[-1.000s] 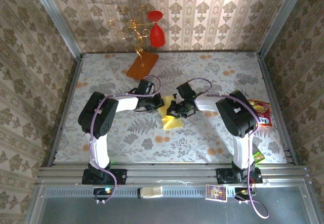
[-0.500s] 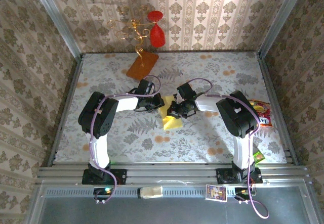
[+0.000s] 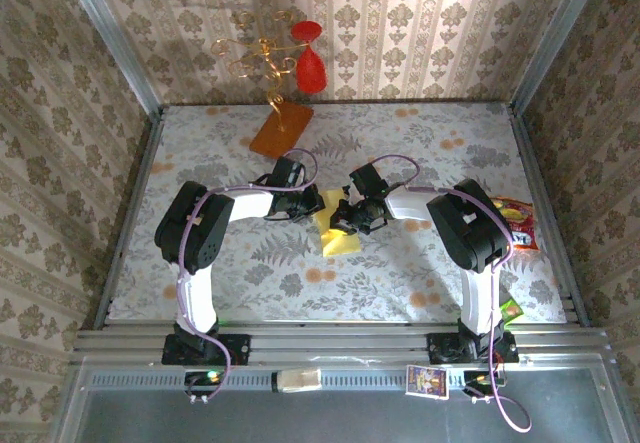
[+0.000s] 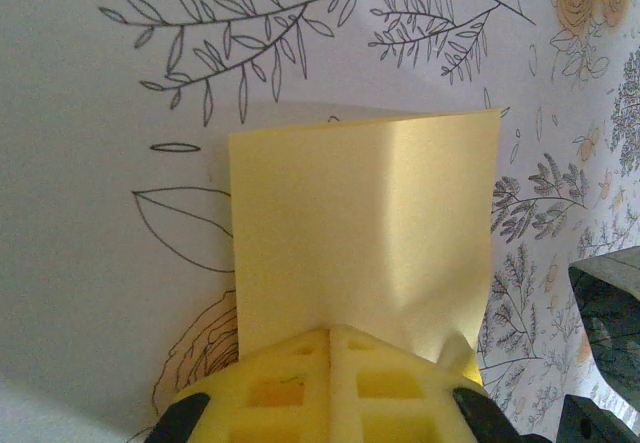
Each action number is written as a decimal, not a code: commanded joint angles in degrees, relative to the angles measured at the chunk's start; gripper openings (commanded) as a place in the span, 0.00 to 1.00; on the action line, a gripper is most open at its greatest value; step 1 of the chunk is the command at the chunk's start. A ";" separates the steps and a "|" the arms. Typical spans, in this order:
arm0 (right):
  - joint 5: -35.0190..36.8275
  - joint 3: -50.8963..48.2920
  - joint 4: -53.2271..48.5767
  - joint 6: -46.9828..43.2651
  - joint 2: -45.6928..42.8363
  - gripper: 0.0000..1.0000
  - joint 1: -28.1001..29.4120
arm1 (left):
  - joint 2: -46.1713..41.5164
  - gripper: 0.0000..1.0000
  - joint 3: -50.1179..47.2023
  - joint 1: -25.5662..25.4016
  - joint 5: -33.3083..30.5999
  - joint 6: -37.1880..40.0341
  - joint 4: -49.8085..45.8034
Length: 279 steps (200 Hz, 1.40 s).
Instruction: Fold a paper plane with a square sheet of paper (pick it up from the middle)
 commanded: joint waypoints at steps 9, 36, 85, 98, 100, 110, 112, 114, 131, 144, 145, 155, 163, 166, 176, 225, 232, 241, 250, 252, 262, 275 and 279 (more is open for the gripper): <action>0.65 0.60 -2.93 0.35 1.97 0.06 -0.25 | 2.32 0.04 0.00 -0.84 -0.50 1.12 -3.23; 1.88 0.92 -4.77 0.56 2.47 0.08 -0.19 | 1.26 0.04 -0.08 -0.81 -0.62 0.94 -3.26; 3.37 1.36 -7.40 0.63 3.14 0.24 -0.19 | -7.66 0.09 -1.70 1.42 -4.91 0.76 -1.91; 3.40 1.56 -7.58 0.69 3.28 0.30 -0.20 | -10.12 0.11 -2.58 2.24 -6.71 0.76 -1.92; 3.40 1.56 -7.62 0.67 3.33 0.30 -0.20 | -10.50 0.11 -2.79 2.37 -6.86 0.76 -1.94; 3.49 1.65 -7.71 0.72 3.30 0.33 -0.20 | -11.88 0.11 -3.80 2.91 -7.86 0.69 -1.91; 3.46 1.65 -7.72 0.76 3.33 0.33 -0.20 | -12.13 0.12 -3.93 2.96 -8.01 0.68 -1.91; 3.53 1.69 -7.67 0.77 3.36 0.34 -0.16 | -12.37 0.12 -4.29 3.06 -8.15 0.69 -1.80; 3.68 1.74 -7.72 0.81 3.33 0.37 -0.16 | -14.33 0.12 -6.75 3.14 -8.63 0.46 -0.30; 3.51 1.65 -7.48 0.79 3.36 0.40 -0.20 | -15.68 0.12 -8.87 2.98 -8.83 0.25 1.29; 3.50 1.61 -7.46 0.78 3.35 0.40 -0.20 | -15.73 0.12 -9.10 2.96 -8.79 0.19 1.49; 3.34 1.38 -6.89 0.80 3.13 0.42 -0.20 | -17.06 0.12 -11.08 2.64 -9.64 0.10 3.40; 3.42 1.11 -6.74 0.83 2.99 0.43 -0.20 | -17.97 0.12 -12.40 2.27 -10.48 -0.02 4.62; 3.56 1.00 -6.67 0.80 2.90 0.43 -0.16 | -18.25 0.12 -12.93 2.10 -10.71 -0.12 5.09; 3.62 0.81 -6.63 0.86 2.88 0.43 -0.29 | -18.72 0.11 -14.01 1.70 -10.98 -0.13 6.44; 4.32 0.87 -8.24 -0.01 3.10 0.28 -0.47 | -16.25 0.00 -14.25 -2.41 -7.88 0.01 8.19; 4.44 0.71 -8.26 -0.01 3.08 0.25 -0.55 | -15.68 0.00 -14.20 -3.01 -7.41 -0.03 8.13; 4.54 0.63 -8.26 -0.01 3.02 0.23 -0.56 | -15.02 0.00 -14.08 -3.85 -6.81 0.14 7.97; 4.60 0.65 -8.25 -0.01 3.07 0.22 -0.56 | -14.30 0.00 -13.83 -4.38 -6.24 0.61 7.55; 4.58 0.61 -8.24 -0.01 3.08 0.21 -0.56 | -14.16 0.00 -13.75 -4.47 -6.09 0.77 7.37; 4.61 0.60 -8.30 -0.01 3.03 0.18 -0.51 | -13.33 0.00 -13.27 -4.86 -5.46 1.39 6.46; 4.63 0.68 -8.37 -0.01 3.14 0.15 -0.55 | -12.32 0.00 -12.58 -5.14 -4.11 2.15 5.78; 4.62 0.70 -8.40 -0.01 3.18 0.14 -0.56 | -11.98 0.00 -12.38 -5.22 -3.81 2.24 5.65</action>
